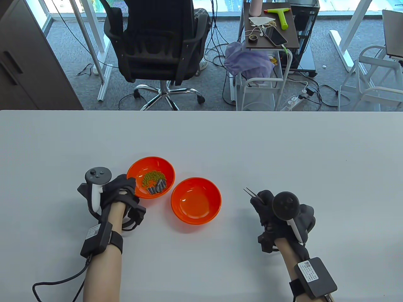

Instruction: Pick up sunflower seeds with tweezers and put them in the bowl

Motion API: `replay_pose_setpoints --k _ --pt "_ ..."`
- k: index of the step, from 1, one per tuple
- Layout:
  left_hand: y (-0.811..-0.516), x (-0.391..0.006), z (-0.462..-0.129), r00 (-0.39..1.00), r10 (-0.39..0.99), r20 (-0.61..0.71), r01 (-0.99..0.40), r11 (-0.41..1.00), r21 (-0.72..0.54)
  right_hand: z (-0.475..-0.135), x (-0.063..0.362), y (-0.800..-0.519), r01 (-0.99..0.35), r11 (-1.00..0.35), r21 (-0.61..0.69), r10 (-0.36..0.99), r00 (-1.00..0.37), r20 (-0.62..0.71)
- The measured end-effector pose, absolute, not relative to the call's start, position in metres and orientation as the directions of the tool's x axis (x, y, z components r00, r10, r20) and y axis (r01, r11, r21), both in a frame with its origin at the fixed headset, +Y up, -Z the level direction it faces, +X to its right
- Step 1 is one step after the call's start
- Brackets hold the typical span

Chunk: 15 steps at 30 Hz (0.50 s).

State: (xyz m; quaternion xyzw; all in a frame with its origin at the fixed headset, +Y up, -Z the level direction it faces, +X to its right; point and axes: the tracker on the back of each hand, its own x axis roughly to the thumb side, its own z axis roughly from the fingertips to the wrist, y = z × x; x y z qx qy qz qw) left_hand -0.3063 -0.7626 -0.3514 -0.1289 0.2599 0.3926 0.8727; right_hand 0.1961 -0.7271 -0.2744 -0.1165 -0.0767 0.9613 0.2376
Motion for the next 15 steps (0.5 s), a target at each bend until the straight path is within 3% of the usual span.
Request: replay_pose_setpoints --k 9,15 --pt "-0.729 -0.306 -0.329 0.643 0.632 -0.432 -0.731 0.674 -0.101 -0.274 0.189 -0.726 -0.432 -0.883 -0.185 0.462 -0.871 -0.167" --pt "-0.723 -0.295 -0.307 0.666 0.650 -0.366 -0.734 0.660 -0.161 -0.270 0.181 -0.721 -0.437 -0.881 -0.183 0.462 -0.878 -0.128"
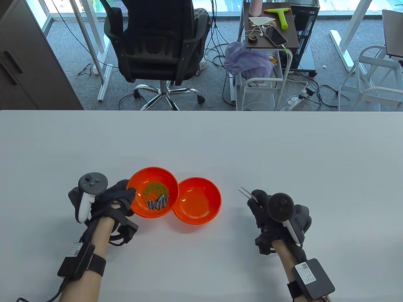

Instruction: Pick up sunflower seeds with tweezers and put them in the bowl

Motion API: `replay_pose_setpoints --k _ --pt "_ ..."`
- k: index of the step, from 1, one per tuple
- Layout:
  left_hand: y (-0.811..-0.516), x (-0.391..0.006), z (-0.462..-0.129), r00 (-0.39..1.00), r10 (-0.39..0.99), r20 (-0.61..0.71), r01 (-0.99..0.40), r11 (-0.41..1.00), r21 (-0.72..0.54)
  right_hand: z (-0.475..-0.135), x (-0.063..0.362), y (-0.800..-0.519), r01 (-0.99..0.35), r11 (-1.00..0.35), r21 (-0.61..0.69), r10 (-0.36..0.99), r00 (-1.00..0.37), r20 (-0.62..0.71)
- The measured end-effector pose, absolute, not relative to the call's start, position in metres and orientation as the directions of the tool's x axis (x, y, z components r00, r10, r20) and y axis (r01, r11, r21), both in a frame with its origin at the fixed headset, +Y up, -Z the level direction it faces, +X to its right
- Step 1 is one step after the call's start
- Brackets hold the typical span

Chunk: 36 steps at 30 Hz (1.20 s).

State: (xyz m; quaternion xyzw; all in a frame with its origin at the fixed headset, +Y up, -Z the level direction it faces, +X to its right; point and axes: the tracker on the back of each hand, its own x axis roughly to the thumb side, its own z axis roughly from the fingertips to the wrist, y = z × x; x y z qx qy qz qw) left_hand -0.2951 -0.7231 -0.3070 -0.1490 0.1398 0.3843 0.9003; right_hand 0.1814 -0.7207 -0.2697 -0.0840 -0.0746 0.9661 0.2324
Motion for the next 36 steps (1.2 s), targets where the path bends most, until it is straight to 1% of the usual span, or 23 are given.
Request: replay_pose_setpoints --k 4,8,12,16,19,21,26,32,36 --pt "-0.723 -0.286 -0.289 0.688 0.663 -0.294 -0.723 0.661 -0.201 -0.263 0.172 -0.712 -0.470 -0.863 -0.185 0.489 -0.869 -0.073" --pt "-0.714 -0.277 -0.278 0.728 0.645 -0.233 -0.686 0.689 -0.234 -0.253 0.154 -0.700 -0.490 -0.851 -0.189 0.494 -0.869 0.026" --pt "-0.710 -0.269 -0.273 0.732 0.649 -0.207 -0.681 0.688 -0.251 -0.244 0.130 -0.689 -0.510 -0.839 -0.192 0.493 -0.860 0.130" --pt "-0.712 -0.265 -0.272 0.744 0.640 -0.192 -0.667 0.691 -0.279 -0.239 0.105 -0.683 -0.530 -0.827 -0.185 0.493 -0.843 0.215" --pt "-0.716 -0.262 -0.273 0.752 0.631 -0.188 -0.656 0.693 -0.299 -0.239 0.087 -0.679 -0.493 -0.854 -0.168 0.443 -0.857 0.263" --pt "-0.718 -0.261 -0.273 0.759 0.626 -0.179 -0.648 0.697 -0.307 -0.242 0.072 -0.677 -0.432 -0.893 -0.125 0.384 -0.877 0.288" --pt "-0.719 -0.259 -0.273 0.769 0.617 -0.168 -0.635 0.708 -0.309 -0.249 0.043 -0.677 -0.333 -0.938 -0.095 0.281 -0.894 0.349" --pt "-0.718 -0.260 -0.273 0.769 0.617 -0.169 -0.635 0.705 -0.316 -0.253 0.019 -0.679 -0.258 -0.966 -0.026 0.222 -0.875 0.430" --pt "-0.717 -0.262 -0.274 0.759 0.632 -0.153 -0.643 0.692 -0.330 -0.253 0.012 -0.680 -0.226 -0.974 -0.015 0.194 -0.869 0.456"
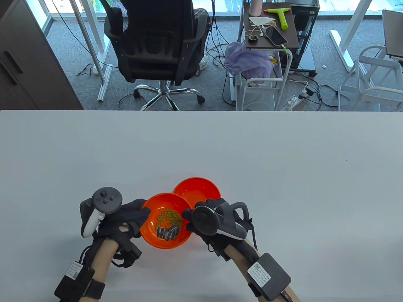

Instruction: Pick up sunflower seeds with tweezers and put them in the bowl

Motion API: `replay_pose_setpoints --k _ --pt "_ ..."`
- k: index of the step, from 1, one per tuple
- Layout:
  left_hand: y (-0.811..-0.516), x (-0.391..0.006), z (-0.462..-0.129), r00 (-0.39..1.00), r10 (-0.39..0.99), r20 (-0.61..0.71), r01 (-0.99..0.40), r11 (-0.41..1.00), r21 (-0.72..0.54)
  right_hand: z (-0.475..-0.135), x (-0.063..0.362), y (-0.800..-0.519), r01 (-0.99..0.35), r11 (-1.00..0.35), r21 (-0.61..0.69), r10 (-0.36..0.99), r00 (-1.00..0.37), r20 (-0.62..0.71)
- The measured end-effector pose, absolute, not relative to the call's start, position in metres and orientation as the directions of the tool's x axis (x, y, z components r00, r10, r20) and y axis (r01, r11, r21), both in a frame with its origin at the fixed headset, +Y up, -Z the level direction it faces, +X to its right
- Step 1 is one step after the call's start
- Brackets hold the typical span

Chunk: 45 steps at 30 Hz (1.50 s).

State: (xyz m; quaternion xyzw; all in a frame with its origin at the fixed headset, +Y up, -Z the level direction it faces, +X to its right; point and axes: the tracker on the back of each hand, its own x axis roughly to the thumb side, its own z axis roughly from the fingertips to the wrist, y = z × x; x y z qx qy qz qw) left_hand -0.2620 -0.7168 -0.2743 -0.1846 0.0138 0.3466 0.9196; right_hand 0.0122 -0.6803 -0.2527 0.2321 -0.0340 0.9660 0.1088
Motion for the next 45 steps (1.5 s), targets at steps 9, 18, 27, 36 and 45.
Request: replay_pose_setpoints --k 9,18,27,36,45 --pt "-0.715 -0.264 -0.275 0.766 0.630 -0.128 -0.631 0.697 -0.342 -0.251 -0.004 -0.681 -0.125 -0.992 -0.026 0.097 -0.869 0.485" --pt "-0.716 -0.264 -0.276 0.772 0.623 -0.126 -0.623 0.701 -0.347 -0.252 -0.003 -0.687 -0.157 -0.987 -0.045 0.113 -0.856 0.505" --pt "-0.718 -0.265 -0.276 0.770 0.625 -0.129 -0.625 0.698 -0.349 -0.253 0.002 -0.686 -0.207 -0.976 -0.068 0.145 -0.850 0.507" --pt "-0.718 -0.268 -0.276 0.774 0.618 -0.141 -0.622 0.700 -0.350 -0.263 0.028 -0.672 -0.313 -0.942 -0.119 0.238 -0.875 0.421" --pt "-0.717 -0.272 -0.277 0.775 0.612 -0.156 -0.624 0.702 -0.343 -0.283 0.065 -0.677 -0.338 -0.930 -0.143 0.289 -0.914 0.285"
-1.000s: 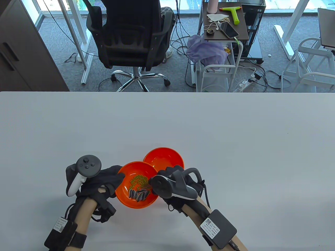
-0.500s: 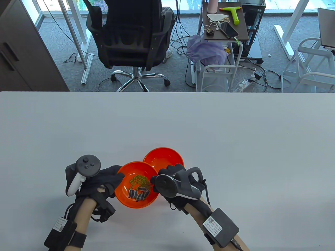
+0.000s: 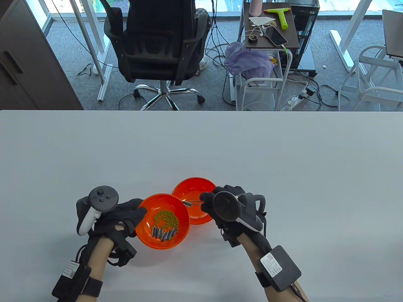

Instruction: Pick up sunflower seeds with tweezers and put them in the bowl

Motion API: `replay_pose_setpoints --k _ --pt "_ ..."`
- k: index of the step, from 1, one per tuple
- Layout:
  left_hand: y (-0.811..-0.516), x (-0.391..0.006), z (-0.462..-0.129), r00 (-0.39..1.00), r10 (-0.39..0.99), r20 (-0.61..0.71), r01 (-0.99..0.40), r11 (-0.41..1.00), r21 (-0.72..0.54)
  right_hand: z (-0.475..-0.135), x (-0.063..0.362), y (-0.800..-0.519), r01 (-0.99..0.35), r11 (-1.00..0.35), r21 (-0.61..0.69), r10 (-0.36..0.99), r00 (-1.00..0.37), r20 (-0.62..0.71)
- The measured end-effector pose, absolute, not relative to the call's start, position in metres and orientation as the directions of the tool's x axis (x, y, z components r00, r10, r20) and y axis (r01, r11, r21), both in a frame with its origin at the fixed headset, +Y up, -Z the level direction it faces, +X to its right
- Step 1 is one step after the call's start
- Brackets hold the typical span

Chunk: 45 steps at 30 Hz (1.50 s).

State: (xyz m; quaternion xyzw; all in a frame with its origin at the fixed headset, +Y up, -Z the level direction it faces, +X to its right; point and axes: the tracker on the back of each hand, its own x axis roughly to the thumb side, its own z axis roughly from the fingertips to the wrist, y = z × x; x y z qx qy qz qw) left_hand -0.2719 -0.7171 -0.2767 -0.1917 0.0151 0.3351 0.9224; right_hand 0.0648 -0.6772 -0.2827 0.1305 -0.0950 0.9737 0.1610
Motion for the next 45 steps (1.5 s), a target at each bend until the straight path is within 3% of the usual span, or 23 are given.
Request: replay_pose_setpoints --k 12,18,27,35,45 --pt "-0.717 -0.276 -0.278 0.773 0.614 -0.160 -0.628 0.702 -0.336 -0.294 0.073 -0.706 -0.225 -0.970 -0.089 0.203 -0.956 0.213" --pt "-0.717 -0.277 -0.278 0.771 0.617 -0.157 -0.629 0.701 -0.337 -0.293 0.072 -0.703 -0.231 -0.967 -0.105 0.207 -0.958 0.200" --pt "-0.718 -0.277 -0.278 0.768 0.622 -0.154 -0.632 0.696 -0.341 -0.277 0.056 -0.677 -0.395 -0.910 -0.123 0.341 -0.885 0.318" --pt "-0.718 -0.277 -0.278 0.754 0.639 -0.153 -0.649 0.685 -0.332 -0.261 0.025 -0.677 -0.360 -0.932 -0.051 0.308 -0.855 0.417" --pt "-0.717 -0.273 -0.276 0.767 0.623 -0.152 -0.637 0.711 -0.299 -0.253 0.010 -0.685 -0.350 -0.937 -0.018 0.308 -0.847 0.433"
